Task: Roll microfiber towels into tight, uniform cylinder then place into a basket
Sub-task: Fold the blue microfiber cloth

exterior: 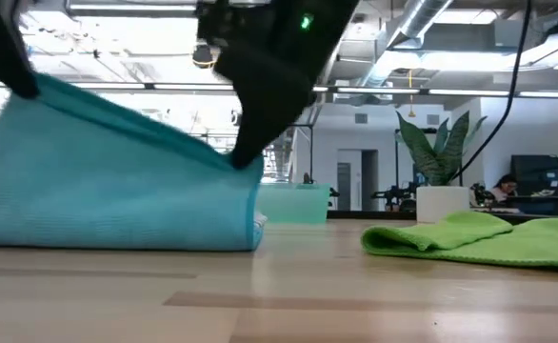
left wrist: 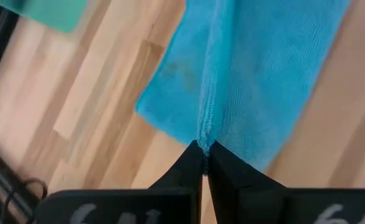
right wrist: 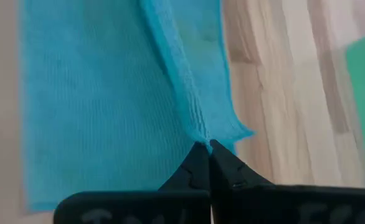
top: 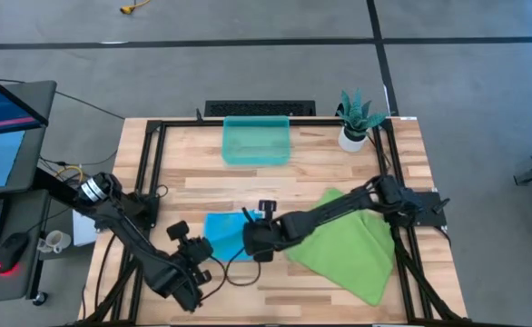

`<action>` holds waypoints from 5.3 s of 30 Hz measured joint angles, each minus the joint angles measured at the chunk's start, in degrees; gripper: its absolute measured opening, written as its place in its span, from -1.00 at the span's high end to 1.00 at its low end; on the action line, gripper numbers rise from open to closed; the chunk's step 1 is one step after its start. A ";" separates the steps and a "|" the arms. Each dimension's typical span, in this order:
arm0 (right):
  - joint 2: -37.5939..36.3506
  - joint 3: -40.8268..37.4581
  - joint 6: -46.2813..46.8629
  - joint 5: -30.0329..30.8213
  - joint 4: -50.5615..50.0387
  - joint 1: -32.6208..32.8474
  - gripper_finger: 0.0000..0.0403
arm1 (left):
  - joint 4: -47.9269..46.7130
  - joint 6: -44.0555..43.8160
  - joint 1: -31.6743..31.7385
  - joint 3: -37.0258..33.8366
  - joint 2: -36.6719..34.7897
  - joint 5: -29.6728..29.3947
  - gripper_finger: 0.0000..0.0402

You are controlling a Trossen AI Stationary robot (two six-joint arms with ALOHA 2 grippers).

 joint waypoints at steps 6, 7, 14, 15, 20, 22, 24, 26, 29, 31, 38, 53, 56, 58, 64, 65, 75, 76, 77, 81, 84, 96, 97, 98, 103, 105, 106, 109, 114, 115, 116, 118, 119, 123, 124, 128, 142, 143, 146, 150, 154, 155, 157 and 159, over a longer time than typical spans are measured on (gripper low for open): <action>1.98 0.16 2.62 -0.26 -0.78 -2.03 0.96 | -0.02 0.59 4.09 -4.23 0.02 -0.54 0.98; 1.90 0.22 3.08 -0.21 -0.81 -2.17 0.96 | -0.01 0.70 4.73 -4.68 0.02 -0.47 0.98; 1.71 0.16 3.95 -0.01 -0.99 -2.14 0.97 | 1.38 1.50 7.56 -7.45 0.02 1.41 0.98; 1.76 0.16 3.96 -0.10 -0.99 -2.15 0.97 | 1.49 1.51 7.66 -7.52 0.02 1.62 0.98; 1.76 0.16 4.05 -0.22 -1.73 -2.82 0.96 | 1.76 2.39 7.92 -7.55 0.02 0.95 0.98; 1.78 0.16 4.09 -0.13 -1.68 -2.86 0.96 | 1.86 3.76 7.90 -7.55 0.02 0.83 0.98; 1.78 0.16 4.09 -0.14 -1.58 -2.89 0.96 | 1.90 5.08 7.88 -7.55 0.02 0.79 0.95; 1.80 0.16 4.09 -0.29 -1.57 -3.11 0.96 | 1.86 5.83 7.90 -7.55 0.02 0.34 0.89; 1.80 0.16 4.33 -0.39 -1.68 -3.45 0.96 | 1.79 6.75 7.88 -7.55 0.02 -0.03 0.77; 1.81 0.16 5.00 -0.35 -1.90 -3.54 0.96 | 1.39 7.17 7.88 -7.55 0.02 0.08 0.68; 1.85 0.16 4.77 -0.39 -1.84 -3.46 0.96 | -5.67 4.98 7.97 -7.07 0.02 3.00 0.50; 1.85 0.16 4.48 -0.12 -0.11 -3.63 0.51 | 6.74 3.43 2.26 -4.12 0.02 -3.77 0.51; 1.85 0.16 2.60 -0.22 -0.03 -3.82 0.34 | 9.93 5.61 0.98 -4.54 0.02 -6.81 0.51; 1.77 0.14 1.63 -0.26 -0.98 -3.85 0.24 | 12.18 7.02 0.37 -5.30 0.02 -9.37 0.51; -1.56 0.11 1.72 -0.10 -9.09 -3.87 0.09 | 16.40 7.67 0.20 -8.04 0.02 -11.22 0.51; -2.37 0.11 1.91 0.02 -11.00 -3.87 0.08 | 17.55 7.65 0.45 -8.71 0.04 -11.62 0.51; -5.17 -4.43 2.18 2.64 -21.05 -1.55 0.08 | 25.25 8.41 4.29 -14.96 0.03 -14.19 0.51; -5.17 -6.11 2.86 3.63 -22.48 -1.26 0.08 | 25.31 8.41 5.00 -15.29 0.03 -13.65 0.51; -5.17 -7.71 3.78 4.55 -23.77 -1.08 0.08 | 25.32 8.48 5.73 -15.48 0.03 -13.12 0.51; -5.11 -13.40 8.62 5.61 -30.25 -0.79 0.07 | 25.84 12.32 9.16 -15.50 0.04 -10.57 0.51; -5.94 -15.62 13.24 7.60 -34.18 -0.79 0.07 | 27.03 16.03 12.34 -15.50 0.04 -9.02 0.51; -27.69 -28.89 30.11 22.30 -31.14 4.74 0.09 | 44.87 38.46 23.91 -15.50 0.04 6.63 0.51; -29.83 -30.35 30.76 22.84 -30.02 5.43 0.08 | 46.99 40.09 24.67 -15.50 0.04 8.55 0.51; -31.74 -31.68 30.93 22.95 -28.13 6.00 0.08 | 49.02 41.72 25.43 -15.50 0.02 10.31 0.51; -39.31 -37.32 30.20 22.46 -18.19 8.38 0.09 | 55.14 47.60 28.34 -15.50 0.02 16.19 0.51; -40.98 -38.60 30.11 22.36 -17.50 8.86 0.09 | 56.12 48.78 29.40 -15.50 0.02 18.10 0.51; -41.34 -38.77 30.13 22.36 -16.96 8.98 0.10 | 56.33 49.05 29.81 -15.50 0.03 18.93 0.51; -41.85 -39.27 30.13 22.30 -15.92 8.98 0.09 | 56.57 49.64 30.96 -15.57 0.04 20.92 0.51; -40.63 -39.23 30.15 21.46 -14.07 8.96 0.08 | 59.39 50.37 32.66 -18.24 0.04 25.05 0.51; -40.02 -39.16 30.09 21.01 -13.37 8.77 0.08 | 59.93 50.15 33.21 -19.12 0.04 25.87 0.51; -39.64 -39.33 30.07 20.48 -13.54 8.65 0.09 | 60.38 49.93 33.79 -20.04 0.04 26.60 0.51; -39.46 -39.29 29.99 20.50 -13.72 8.59 0.09 | 60.54 49.59 34.78 -21.43 0.04 26.97 0.51; -39.14 -39.12 29.99 20.65 -13.30 8.58 0.09 | 60.96 49.11 35.26 -22.12 0.04 26.83 0.51; -38.44 -39.28 28.75 20.46 -13.63 7.69 0.09 | 63.27 45.99 37.44 -24.01 -0.13 27.00 0.51; -38.44 -39.23 28.55 20.57 -13.59 7.48 0.09 | 63.50 44.26 38.04 -24.15 -0.15 26.83 0.51; -38.44 -39.25 28.53 20.55 -13.54 6.53 0.08 | 64.47 33.90 40.49 -24.40 0.01 19.44 0.51; -38.44 -39.25 28.49 18.95 -10.37 6.23 0.08 | 69.60 41.68 37.07 -21.67 -0.54 10.97 0.51; -38.44 -39.25 28.49 18.95 -10.37 6.23 0.08 | 67.91 41.64 36.52 -21.32 -0.97 10.55 0.51; -38.44 -39.25 28.50 18.98 -9.74 6.20 0.09 | 61.65 39.99 34.58 -21.17 -3.33 8.23 0.51; -38.44 -39.25 28.47 19.10 -5.82 6.20 0.09 | 50.93 33.30 31.45 -21.17 -6.01 3.33 0.51; -38.44 -39.25 27.43 19.15 0.24 5.51 0.08 | 44.71 26.93 28.95 -21.54 -6.69 2.35 0.51; -38.44 -39.25 25.97 19.17 1.92 5.06 0.08 | 44.84 26.14 28.60 -22.03 -6.71 2.38 0.51; -38.44 -39.25 22.28 19.19 5.84 3.93 0.08 | 45.07 24.80 28.27 -23.32 -6.71 2.50 0.51; -38.44 -39.25 19.52 19.28 9.40 2.77 0.09 | 45.02 22.74 28.26 -24.59 -6.71 3.19 0.51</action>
